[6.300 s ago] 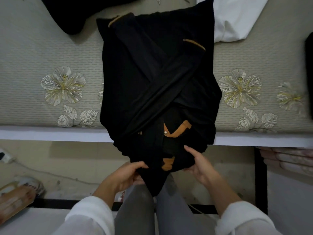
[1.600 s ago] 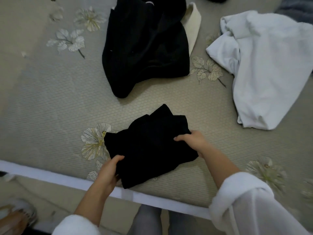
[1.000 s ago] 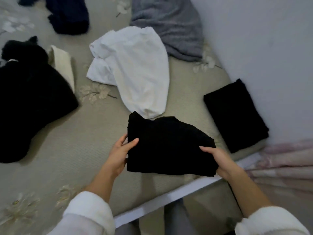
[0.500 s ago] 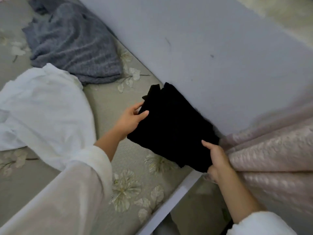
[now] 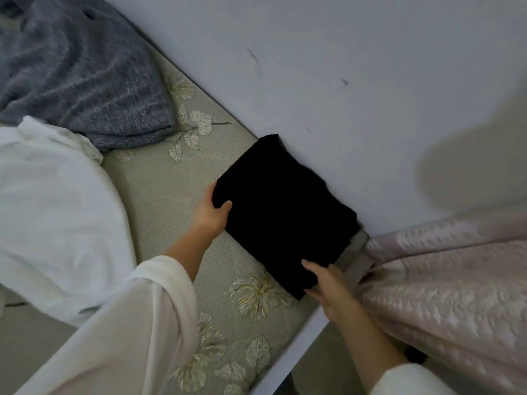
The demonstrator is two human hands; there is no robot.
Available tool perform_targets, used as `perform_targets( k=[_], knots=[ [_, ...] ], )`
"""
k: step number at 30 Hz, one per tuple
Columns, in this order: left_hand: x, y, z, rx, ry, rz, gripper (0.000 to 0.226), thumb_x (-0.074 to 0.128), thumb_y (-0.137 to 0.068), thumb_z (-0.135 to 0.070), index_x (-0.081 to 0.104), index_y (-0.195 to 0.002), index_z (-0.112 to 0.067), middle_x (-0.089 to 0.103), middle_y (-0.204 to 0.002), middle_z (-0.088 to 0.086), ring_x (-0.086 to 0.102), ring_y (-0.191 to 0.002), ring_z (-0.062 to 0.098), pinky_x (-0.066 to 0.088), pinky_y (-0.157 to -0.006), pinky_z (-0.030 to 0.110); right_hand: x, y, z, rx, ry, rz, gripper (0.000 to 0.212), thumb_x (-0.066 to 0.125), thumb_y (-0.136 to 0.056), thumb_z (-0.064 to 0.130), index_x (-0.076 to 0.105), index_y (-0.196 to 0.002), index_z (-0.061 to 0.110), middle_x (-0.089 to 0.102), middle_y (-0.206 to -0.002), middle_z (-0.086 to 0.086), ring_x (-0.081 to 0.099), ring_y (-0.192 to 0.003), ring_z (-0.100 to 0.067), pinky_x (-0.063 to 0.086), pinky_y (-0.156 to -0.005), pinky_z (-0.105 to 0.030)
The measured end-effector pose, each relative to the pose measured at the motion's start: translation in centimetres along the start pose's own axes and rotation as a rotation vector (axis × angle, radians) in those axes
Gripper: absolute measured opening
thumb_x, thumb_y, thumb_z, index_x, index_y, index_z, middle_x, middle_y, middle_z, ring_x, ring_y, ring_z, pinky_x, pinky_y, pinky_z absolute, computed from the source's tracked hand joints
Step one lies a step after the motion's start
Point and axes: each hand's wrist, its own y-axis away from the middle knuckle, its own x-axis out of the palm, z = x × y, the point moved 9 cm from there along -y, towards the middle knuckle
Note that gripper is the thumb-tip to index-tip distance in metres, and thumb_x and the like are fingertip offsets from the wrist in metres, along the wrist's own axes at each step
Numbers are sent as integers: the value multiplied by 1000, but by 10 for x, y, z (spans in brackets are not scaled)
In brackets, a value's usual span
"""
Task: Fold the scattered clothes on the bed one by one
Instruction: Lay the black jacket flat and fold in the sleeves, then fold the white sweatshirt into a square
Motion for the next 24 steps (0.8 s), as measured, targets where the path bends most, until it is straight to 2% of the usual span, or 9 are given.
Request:
perform_targets(
  k=[3, 6, 8, 10, 12, 13, 15, 20, 24],
  knots=[
    [-14, -2, -3, 0, 31, -126, 29, 56, -90, -6, 56, -119, -10, 58, -80, -1, 56, -68, 12, 46, -63, 25, -11, -1, 11, -71, 45, -79, 28, 65, -86, 7, 60, -112, 12, 67, -106, -5, 63, -93, -19, 52, -74, -33],
    [-24, -5, 5, -31, 47, -176, 20, 53, -87, 0, 58, -105, -7, 54, -68, 0, 52, -59, 15, 40, -54, 25, -19, 1, 15, -98, 113, -184, 30, 65, -83, 5, 56, -112, 9, 64, -97, -5, 61, -87, -19, 50, -73, -31],
    [-26, -3, 18, -86, 87, -164, 27, 48, -87, 4, 56, -111, -5, 56, -67, 4, 55, -65, 21, 40, -55, 29, -21, 3, 16, -112, 267, -268, 42, 69, -81, 9, 51, -118, 1, 63, -104, -11, 59, -88, -23, 46, -71, -29],
    [-25, 3, 26, -121, 119, -124, 33, 49, -90, 2, 51, -120, -11, 57, -72, 6, 55, -66, 20, 42, -56, 31, -24, 12, 28, -210, 512, -424, 58, 74, -77, 14, 44, -125, 0, 54, -120, -18, 53, -103, -30, 45, -84, -36],
    [-28, 13, 26, -102, 134, -95, 40, 54, -92, -7, 46, -129, -16, 59, -90, 4, 57, -75, 17, 45, -63, 29, -15, 31, 49, -388, 738, -559, 69, 76, -74, 19, 40, -131, 6, 41, -134, -16, 38, -123, -33, 36, -101, -45],
    [-33, 19, 27, -92, 126, -98, 41, 55, -93, -11, 44, -132, -18, 58, -102, 4, 58, -85, 18, 45, -69, 30, -3, 40, 58, -485, 801, -562, 69, 75, -74, 19, 40, -132, 8, 38, -137, -14, 33, -127, -32, 32, -103, -47],
    [-48, 32, 35, -79, 110, -134, 41, 54, -93, -13, 46, -132, -19, 54, -114, 4, 57, -95, 19, 47, -74, 33, 28, 54, 67, -642, 884, -491, 64, 74, -75, 17, 43, -130, 10, 36, -138, -10, 32, -127, -30, 31, -100, -47],
    [-98, 79, 80, -108, 185, -293, 35, 51, -92, -9, 50, -127, -15, 56, -115, 5, 56, -86, 15, 44, -69, 27, 119, 69, 63, -833, 1106, -233, 55, 71, -78, 16, 47, -127, 12, 41, -132, -7, 37, -122, -27, 34, -95, -44],
    [-131, 124, 150, -136, 14, -493, 48, 59, -86, -5, 47, -132, -10, 46, -129, 13, 43, -118, 27, 36, -97, 32, 192, 81, 18, -961, 1415, 6, 50, 70, -76, 16, 52, -123, 12, 48, -127, -7, 44, -118, -29, 37, -93, -44]
  ],
)
